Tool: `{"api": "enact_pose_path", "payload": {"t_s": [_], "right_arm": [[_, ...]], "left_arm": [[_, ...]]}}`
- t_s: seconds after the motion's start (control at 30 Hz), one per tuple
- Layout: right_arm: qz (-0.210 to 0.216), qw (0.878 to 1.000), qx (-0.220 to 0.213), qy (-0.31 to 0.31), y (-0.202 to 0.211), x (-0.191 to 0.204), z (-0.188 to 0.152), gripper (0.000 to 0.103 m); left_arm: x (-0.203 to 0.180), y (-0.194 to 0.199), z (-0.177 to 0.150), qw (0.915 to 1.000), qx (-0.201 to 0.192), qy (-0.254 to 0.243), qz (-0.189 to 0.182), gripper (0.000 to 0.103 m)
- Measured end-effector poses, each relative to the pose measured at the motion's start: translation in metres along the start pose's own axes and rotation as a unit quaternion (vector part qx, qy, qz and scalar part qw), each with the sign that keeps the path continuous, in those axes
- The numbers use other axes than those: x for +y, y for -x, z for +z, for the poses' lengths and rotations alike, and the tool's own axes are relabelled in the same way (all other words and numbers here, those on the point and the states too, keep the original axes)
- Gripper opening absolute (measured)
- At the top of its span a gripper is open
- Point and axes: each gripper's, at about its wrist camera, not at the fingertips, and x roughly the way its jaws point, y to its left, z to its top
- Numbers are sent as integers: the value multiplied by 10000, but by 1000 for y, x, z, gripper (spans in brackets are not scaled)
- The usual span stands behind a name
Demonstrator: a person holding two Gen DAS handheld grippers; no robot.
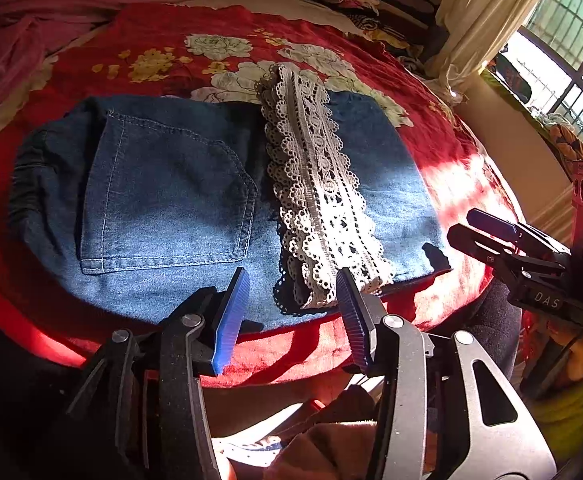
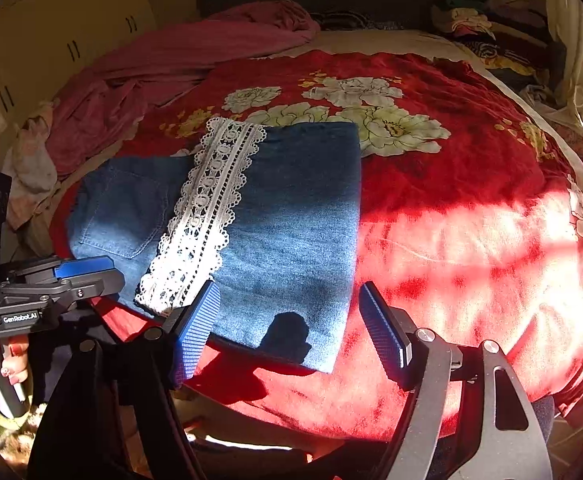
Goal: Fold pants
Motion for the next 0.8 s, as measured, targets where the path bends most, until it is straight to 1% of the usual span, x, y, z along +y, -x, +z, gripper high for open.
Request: {"api": "enact_pose_path", "payload": {"t_s": [0.07,0.17,0.3,0.37,0.43,0.5,0.6,0.7,0.73,0.77,0.8], "right_arm": [[-62,9999,-110,21,5,1,3,77],[-163,9997,-199,44,10,4,7,86],[-94,9996,-256,69,11,12,13,86],[-66,9995,-322,21,11,16,16,86],[-14,9993,-379,-40,11,18,21,86],[12,9992,-389,-62,11,22,26,89],[43,9991,-418,23,10,31,34,89],[102,9989,-426,149,7,42,43,89],[135,9988,-421,195,6,47,47,89],[162,9987,-420,235,5,51,50,89],[184,9985,-420,286,4,56,53,89]], "left_arm": [[3,4,0,10000,-70,38,12,43],[8,9,2,9998,-158,97,76,46],[19,16,2,9994,-230,207,149,54],[25,19,1,9992,-256,271,164,59],[31,23,1,9988,-295,353,157,61],[38,28,0,9983,-352,425,178,65],[49,35,-1,9974,-430,545,213,71],[64,42,-3,9960,-513,696,247,79],[69,44,-3,9955,-534,743,266,84],[74,47,-4,9948,-555,802,294,86],[79,50,-5,9941,-582,858,323,87]]}}
